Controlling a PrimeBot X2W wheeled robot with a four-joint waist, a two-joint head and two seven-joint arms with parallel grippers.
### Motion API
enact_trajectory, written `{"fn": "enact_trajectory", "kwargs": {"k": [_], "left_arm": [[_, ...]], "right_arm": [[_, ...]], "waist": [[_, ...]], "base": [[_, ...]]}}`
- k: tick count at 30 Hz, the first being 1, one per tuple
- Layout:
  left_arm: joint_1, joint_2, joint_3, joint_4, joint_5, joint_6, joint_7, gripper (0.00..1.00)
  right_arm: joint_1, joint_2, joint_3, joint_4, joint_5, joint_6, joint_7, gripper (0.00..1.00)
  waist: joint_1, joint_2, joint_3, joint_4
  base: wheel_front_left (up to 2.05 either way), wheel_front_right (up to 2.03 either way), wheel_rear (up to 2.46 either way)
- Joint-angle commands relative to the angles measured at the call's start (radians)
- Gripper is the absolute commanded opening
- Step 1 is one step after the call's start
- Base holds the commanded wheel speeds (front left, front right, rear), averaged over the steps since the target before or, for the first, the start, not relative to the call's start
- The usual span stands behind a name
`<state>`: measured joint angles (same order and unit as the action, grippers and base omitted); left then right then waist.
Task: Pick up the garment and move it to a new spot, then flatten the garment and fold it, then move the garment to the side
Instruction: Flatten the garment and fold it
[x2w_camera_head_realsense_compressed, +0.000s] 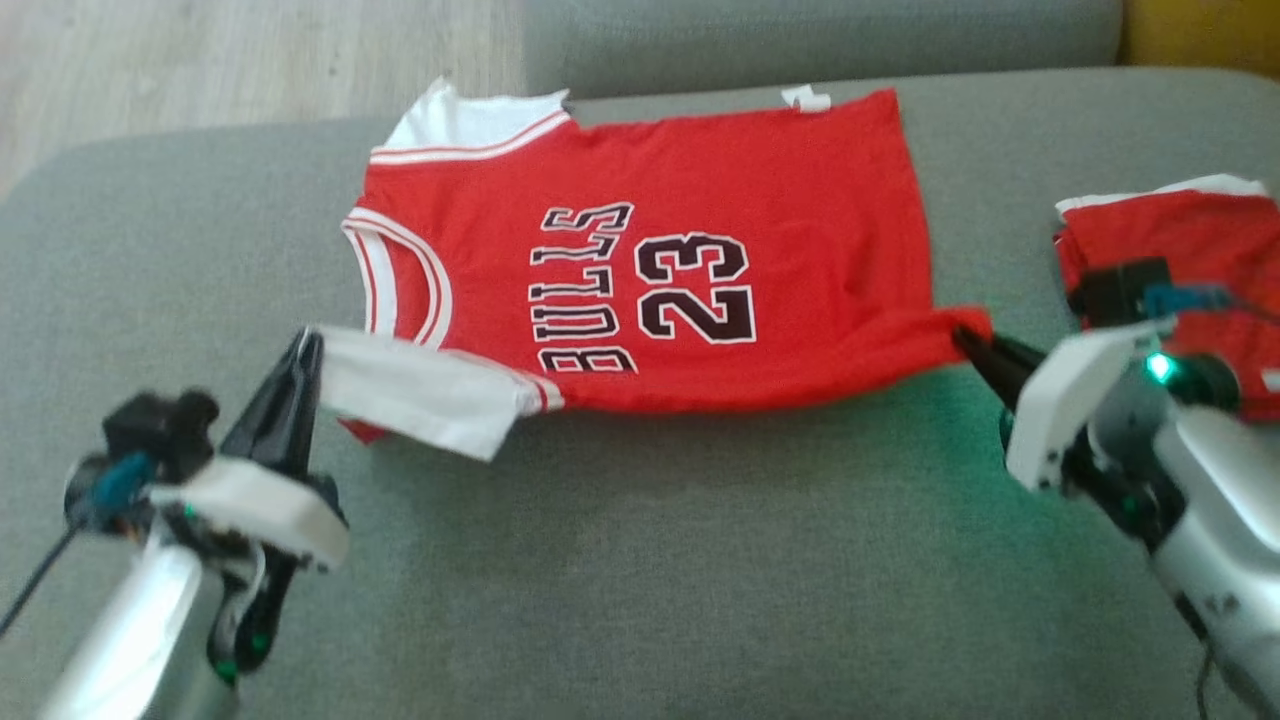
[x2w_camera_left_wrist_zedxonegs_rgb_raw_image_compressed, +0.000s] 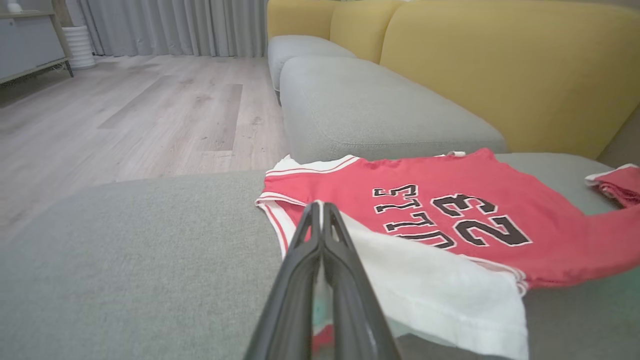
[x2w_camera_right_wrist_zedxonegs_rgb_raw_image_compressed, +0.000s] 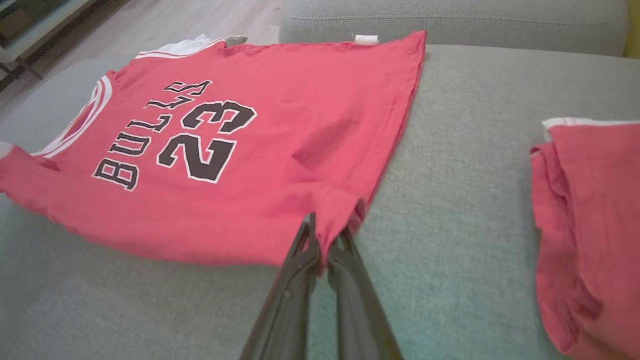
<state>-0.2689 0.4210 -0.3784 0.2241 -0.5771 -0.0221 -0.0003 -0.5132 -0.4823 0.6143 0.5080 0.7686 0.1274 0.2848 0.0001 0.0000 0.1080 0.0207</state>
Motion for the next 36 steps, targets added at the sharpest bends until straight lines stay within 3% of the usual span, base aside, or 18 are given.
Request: {"fn": "enact_trajectory", "kwargs": {"k": [1,11,19,20,21,25,30,32,33,36], "left_arm": [[-0.101,0.041,0.030,0.001,0.021,-0.007,0.002,0.00],[-0.380,0.030,-0.032,0.237,0.083,-0.064,0.029,0.00],[-0.574,0.006,-0.115,0.453,0.138,-0.095,0.032,0.00],[-0.593,0.001,-0.122,0.474,0.143,-0.096,0.022,0.64],[-0.610,-0.006,-0.123,0.494,0.147,-0.096,0.002,1.00],[-0.664,-0.041,-0.101,0.554,0.147,-0.070,-0.116,1.00],[-0.672,-0.095,-0.031,0.548,0.105,-0.039,-0.249,1.00],[-0.645,-0.109,0.011,0.507,0.088,-0.032,-0.259,1.00],[-0.597,-0.124,0.071,0.412,0.086,-0.024,-0.261,1.00],[-0.473,-0.163,0.165,0.275,0.097,-0.005,-0.261,1.00]], "right_arm": [[-0.054,0.001,0.002,-0.013,-0.010,0.003,0.016,0.00],[-0.225,0.032,0.041,0.104,-0.048,0.003,0.104,0.00],[-0.363,0.059,0.096,0.200,-0.076,0.003,0.083,0.00],[-0.379,0.062,0.099,0.215,-0.086,0.003,0.061,1.00],[-0.394,0.068,0.100,0.233,-0.095,0.003,0.040,1.00],[-0.439,0.098,0.076,0.297,-0.104,0.003,-0.068,1.00],[-0.443,0.118,0.037,0.324,-0.132,0.003,-0.303,1.00],[-0.425,0.126,0.013,0.325,-0.141,0.003,-0.403,1.00],[-0.398,0.134,-0.018,0.324,-0.155,0.003,-0.490,1.00],[-0.334,0.161,-0.087,0.297,-0.178,0.003,-0.538,1.00]], "waist": [[-0.0001,0.0000,0.024,0.000],[-0.0001,0.0000,0.119,0.004],[-0.0001,0.0000,0.191,0.001],[-0.0001,0.0000,0.196,0.001],[-0.0001,0.0000,0.199,0.002],[-0.0001,0.0000,0.198,0.004],[-0.0001,0.0000,0.159,0.012],[-0.0001,0.0000,0.137,0.013],[-0.0001,0.0000,0.117,0.016],[-0.0001,0.0000,0.082,0.017]], "base": [[0.00,0.00,0.00],[0.00,0.00,0.00],[0.00,0.00,0.00],[0.00,0.00,0.00],[0.00,0.00,0.00],[0.00,0.00,0.00],[0.00,0.00,0.00],[0.00,0.00,0.00],[0.00,0.00,0.00],[0.00,0.00,0.00]]}}
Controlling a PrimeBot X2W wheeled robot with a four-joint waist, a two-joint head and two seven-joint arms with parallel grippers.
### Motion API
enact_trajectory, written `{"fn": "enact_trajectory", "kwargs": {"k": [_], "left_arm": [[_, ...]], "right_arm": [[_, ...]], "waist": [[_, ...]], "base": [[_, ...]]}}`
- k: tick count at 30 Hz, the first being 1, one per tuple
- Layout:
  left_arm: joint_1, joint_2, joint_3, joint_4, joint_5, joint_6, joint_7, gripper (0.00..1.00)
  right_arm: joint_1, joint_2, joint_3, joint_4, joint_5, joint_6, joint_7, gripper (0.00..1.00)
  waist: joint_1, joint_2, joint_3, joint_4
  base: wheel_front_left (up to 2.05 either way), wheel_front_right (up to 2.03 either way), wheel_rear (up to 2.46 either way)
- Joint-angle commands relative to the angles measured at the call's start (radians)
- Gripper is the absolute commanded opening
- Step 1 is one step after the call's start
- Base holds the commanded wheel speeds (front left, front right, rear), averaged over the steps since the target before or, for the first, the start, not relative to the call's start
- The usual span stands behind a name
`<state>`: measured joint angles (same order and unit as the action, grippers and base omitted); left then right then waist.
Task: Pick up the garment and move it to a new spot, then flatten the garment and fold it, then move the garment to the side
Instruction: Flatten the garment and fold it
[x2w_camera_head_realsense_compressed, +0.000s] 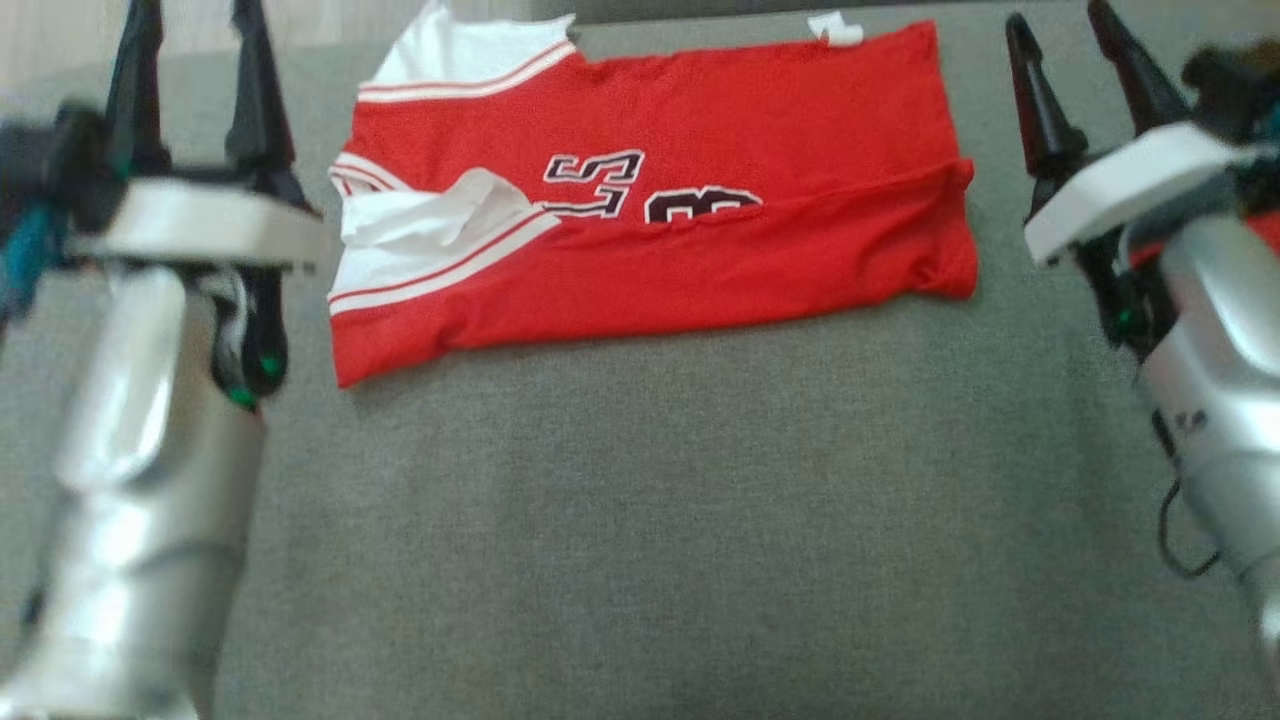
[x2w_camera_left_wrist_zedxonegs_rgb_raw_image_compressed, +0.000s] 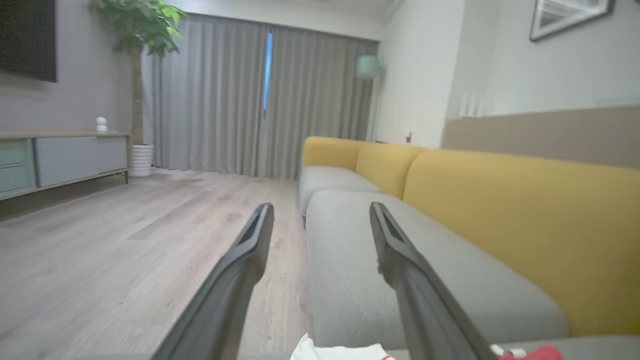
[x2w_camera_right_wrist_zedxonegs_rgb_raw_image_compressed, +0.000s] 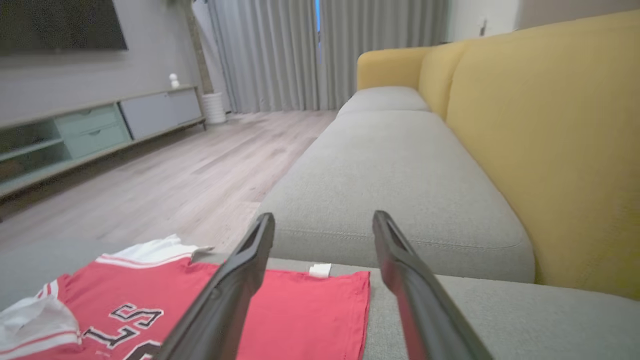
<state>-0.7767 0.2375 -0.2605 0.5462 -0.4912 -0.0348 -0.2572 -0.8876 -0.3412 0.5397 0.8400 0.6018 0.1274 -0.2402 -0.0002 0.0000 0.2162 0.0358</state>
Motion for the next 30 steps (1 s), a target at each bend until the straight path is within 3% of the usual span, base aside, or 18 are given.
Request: {"fn": "enact_trajectory", "kwargs": {"k": [1,8,14,25,30], "left_arm": [[0.080,0.007,0.069,-0.084,0.021,0.009,-0.004,1.00],[0.345,-0.097,0.177,-0.212,0.076,0.004,-0.004,1.00],[0.447,-0.139,0.210,-0.200,0.106,-0.013,-0.004,1.00],[0.402,-0.136,0.230,-0.032,0.162,-0.033,-0.004,1.00],[0.324,-0.106,0.240,0.117,0.171,0.002,0.029,1.00]], "right_arm": [[0.069,0.031,-0.038,-0.050,-0.026,0.003,-0.018,1.00],[0.337,0.136,-0.289,-0.231,-0.179,0.003,-0.021,1.00],[0.491,0.219,-0.397,-0.329,-0.270,0.003,-0.021,1.00],[0.522,0.262,-0.403,-0.413,-0.334,0.003,-0.009,1.00],[0.509,0.268,-0.384,-0.443,-0.341,0.003,0.002,1.00]], "waist": [[0.0002,0.0000,-0.037,0.001],[0.0002,0.0000,-0.095,-0.006],[0.0002,0.0000,-0.112,-0.010],[0.0002,0.0000,-0.072,-0.042],[0.0002,0.0000,-0.028,-0.071]], "base": [[0.00,0.00,0.00],[0.00,0.00,0.00],[0.00,0.00,0.00],[0.00,0.00,0.00],[0.00,0.00,0.00]]}}
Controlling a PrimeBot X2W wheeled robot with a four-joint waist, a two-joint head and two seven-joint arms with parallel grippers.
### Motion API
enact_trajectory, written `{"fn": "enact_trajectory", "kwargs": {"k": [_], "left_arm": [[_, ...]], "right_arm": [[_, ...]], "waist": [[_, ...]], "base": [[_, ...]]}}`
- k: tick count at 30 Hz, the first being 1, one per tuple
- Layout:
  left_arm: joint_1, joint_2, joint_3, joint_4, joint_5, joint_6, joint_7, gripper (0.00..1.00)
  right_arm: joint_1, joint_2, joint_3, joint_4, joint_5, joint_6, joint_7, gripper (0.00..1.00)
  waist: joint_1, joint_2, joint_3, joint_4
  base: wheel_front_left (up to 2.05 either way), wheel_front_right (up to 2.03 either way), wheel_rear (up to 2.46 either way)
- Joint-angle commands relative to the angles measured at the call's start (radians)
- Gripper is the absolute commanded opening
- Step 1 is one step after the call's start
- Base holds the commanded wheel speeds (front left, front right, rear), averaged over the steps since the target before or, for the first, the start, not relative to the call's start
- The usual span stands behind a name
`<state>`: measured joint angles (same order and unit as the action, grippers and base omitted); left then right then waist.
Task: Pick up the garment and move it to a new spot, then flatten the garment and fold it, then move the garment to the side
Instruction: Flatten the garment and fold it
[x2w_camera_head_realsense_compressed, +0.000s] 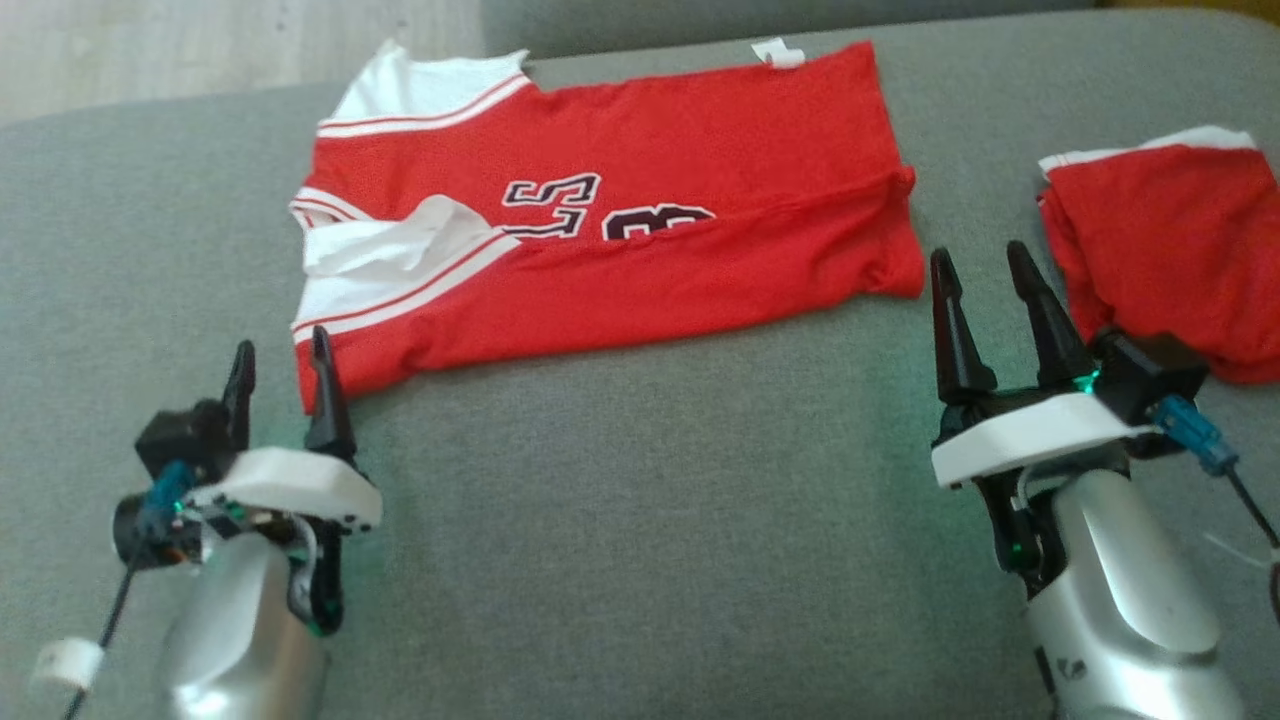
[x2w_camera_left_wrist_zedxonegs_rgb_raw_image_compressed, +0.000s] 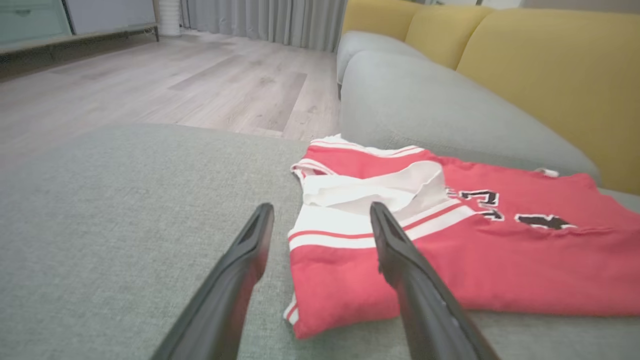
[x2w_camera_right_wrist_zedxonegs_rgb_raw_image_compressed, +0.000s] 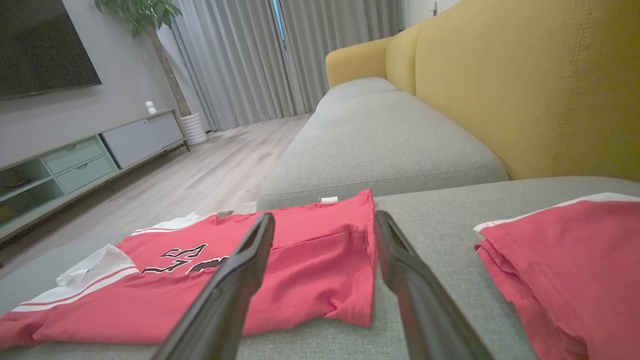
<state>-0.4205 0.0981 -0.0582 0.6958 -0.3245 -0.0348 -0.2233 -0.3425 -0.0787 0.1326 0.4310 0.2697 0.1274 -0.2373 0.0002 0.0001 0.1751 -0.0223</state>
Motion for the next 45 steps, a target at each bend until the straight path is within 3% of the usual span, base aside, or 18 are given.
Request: {"fn": "enact_trajectory", "kwargs": {"k": [1,14,15,16,24,30,36,45], "left_arm": [[-0.047,0.040,0.041,0.000,0.000,0.004,0.011,1.00],[-0.173,0.092,0.019,0.300,-0.006,-0.007,0.141,1.00],[-0.177,0.090,0.013,0.314,-0.005,-0.014,0.151,0.67],[-0.180,0.088,0.008,0.324,-0.006,-0.021,0.155,0.00],[-0.200,0.080,0.009,0.294,-0.016,-0.036,0.019,0.00],[-0.224,0.075,0.001,0.143,0.005,-0.048,-0.036,0.00],[-0.207,0.058,-0.026,0.009,0.037,-0.059,-0.038,0.00],[-0.200,0.039,-0.064,-0.036,0.056,-0.066,-0.038,0.00]], "right_arm": [[-0.039,0.006,0.026,-0.038,-0.008,0.003,0.001,1.00],[-0.061,0.018,0.039,-0.065,-0.004,0.003,0.006,1.00],[-0.061,0.019,0.040,-0.065,-0.003,0.003,0.006,1.00],[-0.061,0.020,0.042,-0.063,-0.003,0.003,0.008,1.00],[-0.070,0.023,0.022,-0.015,-0.020,0.003,0.061,1.00],[-0.116,0.027,-0.037,0.071,-0.027,0.003,0.169,1.00],[-0.200,0.028,-0.072,0.211,0.036,0.003,0.274,1.00],[-0.362,0.028,-0.108,0.502,0.059,0.003,0.318,1.00]], "waist": [[-0.0002,-0.0001,0.022,-0.019],[-0.0002,-0.0001,0.087,-0.068],[-0.0002,-0.0001,0.087,-0.069],[-0.0002,-0.0001,0.087,-0.069],[-0.0002,-0.0001,0.061,-0.046],[-0.0002,-0.0001,0.052,-0.008],[-0.0002,-0.0001,0.066,0.028],[-0.0002,-0.0001,0.094,0.069]], "base": [[0.00,0.00,0.00],[0.00,0.00,0.00],[0.00,0.00,0.00],[0.00,0.00,0.00],[0.00,0.00,0.00],[0.00,0.00,0.00],[0.00,0.00,0.00],[0.00,0.00,0.00]]}}
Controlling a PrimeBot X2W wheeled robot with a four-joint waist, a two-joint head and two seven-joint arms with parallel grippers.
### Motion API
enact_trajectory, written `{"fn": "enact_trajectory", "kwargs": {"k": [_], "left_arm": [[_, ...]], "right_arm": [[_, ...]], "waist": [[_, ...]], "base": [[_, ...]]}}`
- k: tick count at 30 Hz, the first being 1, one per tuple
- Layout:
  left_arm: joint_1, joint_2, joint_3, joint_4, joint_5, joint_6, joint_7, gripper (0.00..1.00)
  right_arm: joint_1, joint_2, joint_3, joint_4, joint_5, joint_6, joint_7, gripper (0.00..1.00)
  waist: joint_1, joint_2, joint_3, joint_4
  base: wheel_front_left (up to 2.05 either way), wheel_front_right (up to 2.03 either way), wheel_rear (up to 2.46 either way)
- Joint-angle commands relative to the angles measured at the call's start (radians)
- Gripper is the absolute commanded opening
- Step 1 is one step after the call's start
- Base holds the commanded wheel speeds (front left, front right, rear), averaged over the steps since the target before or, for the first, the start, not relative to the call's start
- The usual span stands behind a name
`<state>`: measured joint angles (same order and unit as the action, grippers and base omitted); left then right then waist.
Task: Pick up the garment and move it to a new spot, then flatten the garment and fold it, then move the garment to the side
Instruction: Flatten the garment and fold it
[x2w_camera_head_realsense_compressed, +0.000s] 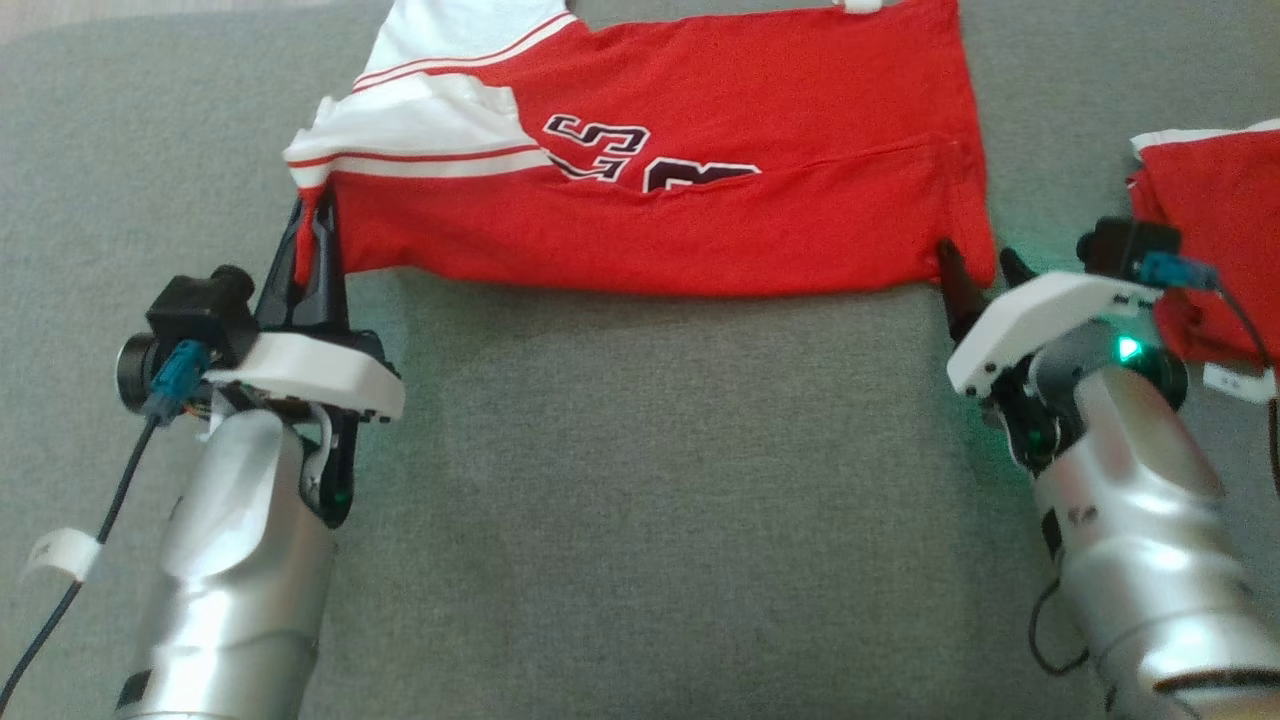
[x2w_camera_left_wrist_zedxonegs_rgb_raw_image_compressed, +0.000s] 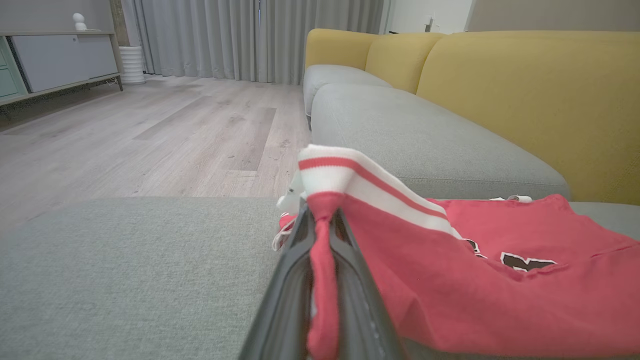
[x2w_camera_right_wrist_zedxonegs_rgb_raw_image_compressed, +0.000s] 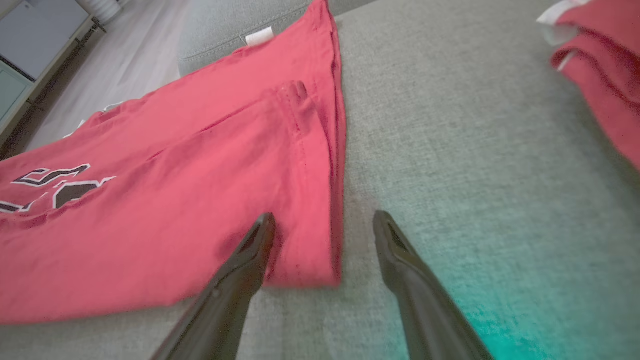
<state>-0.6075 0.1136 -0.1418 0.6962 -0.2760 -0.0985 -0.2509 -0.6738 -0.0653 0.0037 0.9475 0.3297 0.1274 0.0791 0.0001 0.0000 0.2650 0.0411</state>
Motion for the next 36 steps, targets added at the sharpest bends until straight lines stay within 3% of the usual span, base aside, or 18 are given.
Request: {"fn": "enact_trajectory", "kwargs": {"k": [1,4,5,6,19,28,36], "left_arm": [[-0.012,0.022,0.017,-0.040,0.009,-0.003,-0.011,0.00],[-0.007,0.018,0.011,-0.042,0.012,-0.004,-0.011,0.00],[-0.006,0.018,0.011,-0.040,0.012,-0.004,-0.011,0.00],[-0.005,0.018,0.011,-0.038,0.012,-0.004,-0.011,0.00],[0.088,0.058,0.045,-0.012,-0.003,0.005,-0.011,0.00],[0.188,0.060,0.044,-0.023,-0.015,0.006,-0.010,0.00],[0.335,0.060,0.027,-0.068,-0.035,0.003,0.025,0.00]], "right_arm": [[-0.047,0.015,0.025,0.016,0.008,0.003,0.002,1.00],[-0.089,0.015,0.057,0.094,0.017,0.003,-0.008,1.00],[-0.099,0.015,0.072,0.115,0.018,0.003,-0.015,0.44],[-0.109,0.015,0.086,0.132,0.013,0.003,-0.028,0.00],[-0.099,0.015,0.146,0.211,-0.020,0.003,-0.225,0.00],[0.007,-0.002,0.184,0.146,0.038,0.003,-0.208,0.00],[0.167,-0.059,0.234,-0.020,0.136,0.003,-0.091,0.00]], "waist": [[-0.0001,0.0000,0.007,0.010],[-0.0001,0.0000,0.011,0.021],[-0.0001,0.0000,0.011,0.023],[-0.0001,0.0000,0.010,0.026],[-0.0001,0.0000,-0.092,-0.009],[-0.0001,0.0000,-0.190,-0.034],[-0.0001,0.0000,-0.271,-0.061]], "base": [[0.00,0.00,0.00],[0.00,0.00,0.00],[0.00,0.00,0.00],[0.00,0.00,0.00],[0.00,0.00,0.00],[0.00,0.00,0.00],[0.00,0.00,0.00]]}}
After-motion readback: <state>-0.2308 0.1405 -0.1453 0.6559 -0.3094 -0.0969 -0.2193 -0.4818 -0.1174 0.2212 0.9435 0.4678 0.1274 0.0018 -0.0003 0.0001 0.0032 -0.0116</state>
